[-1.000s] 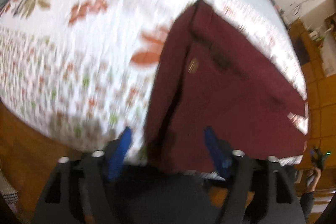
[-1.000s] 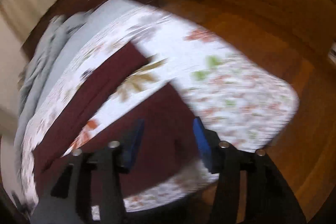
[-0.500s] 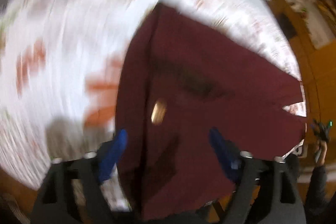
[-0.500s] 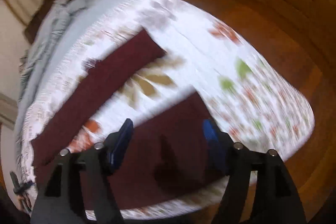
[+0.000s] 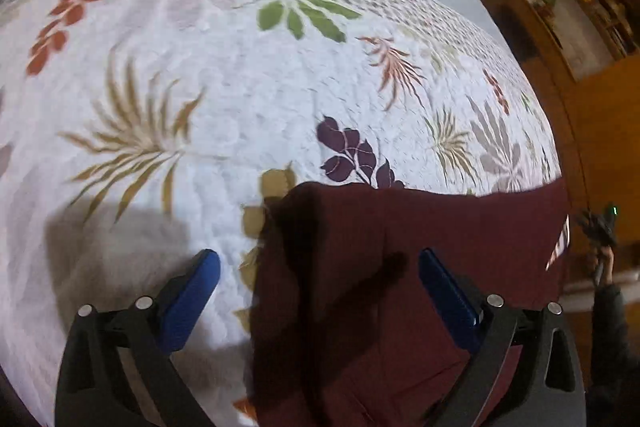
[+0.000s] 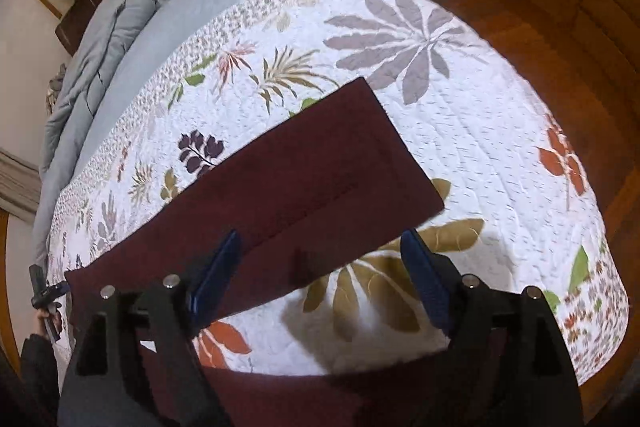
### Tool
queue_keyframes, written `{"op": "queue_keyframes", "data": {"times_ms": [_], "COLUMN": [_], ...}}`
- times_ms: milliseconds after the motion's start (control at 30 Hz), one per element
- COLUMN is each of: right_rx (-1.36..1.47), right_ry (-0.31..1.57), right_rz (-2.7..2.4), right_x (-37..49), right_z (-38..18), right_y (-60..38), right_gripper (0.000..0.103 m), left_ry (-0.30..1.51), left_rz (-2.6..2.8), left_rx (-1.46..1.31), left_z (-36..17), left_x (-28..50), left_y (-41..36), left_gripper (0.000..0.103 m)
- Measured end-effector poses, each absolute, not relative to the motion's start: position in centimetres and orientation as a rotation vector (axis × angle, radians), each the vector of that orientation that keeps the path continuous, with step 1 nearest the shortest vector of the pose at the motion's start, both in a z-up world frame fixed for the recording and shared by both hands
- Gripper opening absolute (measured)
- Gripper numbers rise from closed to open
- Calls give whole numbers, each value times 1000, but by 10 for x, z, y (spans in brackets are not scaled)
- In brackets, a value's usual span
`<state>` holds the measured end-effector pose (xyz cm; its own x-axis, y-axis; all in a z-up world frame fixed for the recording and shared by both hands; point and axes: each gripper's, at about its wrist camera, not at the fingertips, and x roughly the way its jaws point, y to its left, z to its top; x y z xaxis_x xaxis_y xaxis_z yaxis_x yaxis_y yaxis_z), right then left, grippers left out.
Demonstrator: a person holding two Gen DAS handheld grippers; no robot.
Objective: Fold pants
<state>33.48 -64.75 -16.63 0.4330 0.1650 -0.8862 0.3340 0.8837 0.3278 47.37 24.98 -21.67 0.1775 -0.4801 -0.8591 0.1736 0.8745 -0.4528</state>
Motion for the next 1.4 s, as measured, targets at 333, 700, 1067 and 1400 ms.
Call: {"op": "queue_keyframes", "data": {"times_ms": [333,700,1067,1400], "right_rx": [552,526,469,459], "right_ry": [1116,1164,1286,1279], "right_rz": [-104,-28,207,225], "right_x": [377,429,457,451], "right_z": [-173,-187,-221,-208], "right_y": [-685,-719,-699,-710], "right_gripper": [81,81,83,33], "left_ry": [1318,1345,1329,1313], "left_rz": [-466,-385,-351,-319], "left_rx": [-201,-206,-275,-241], "left_z": [-221,-226,-228,-219], "left_x": [466,469,466,462], "left_y": [247,246,251,244], "left_gripper": [24,24,26,21]}}
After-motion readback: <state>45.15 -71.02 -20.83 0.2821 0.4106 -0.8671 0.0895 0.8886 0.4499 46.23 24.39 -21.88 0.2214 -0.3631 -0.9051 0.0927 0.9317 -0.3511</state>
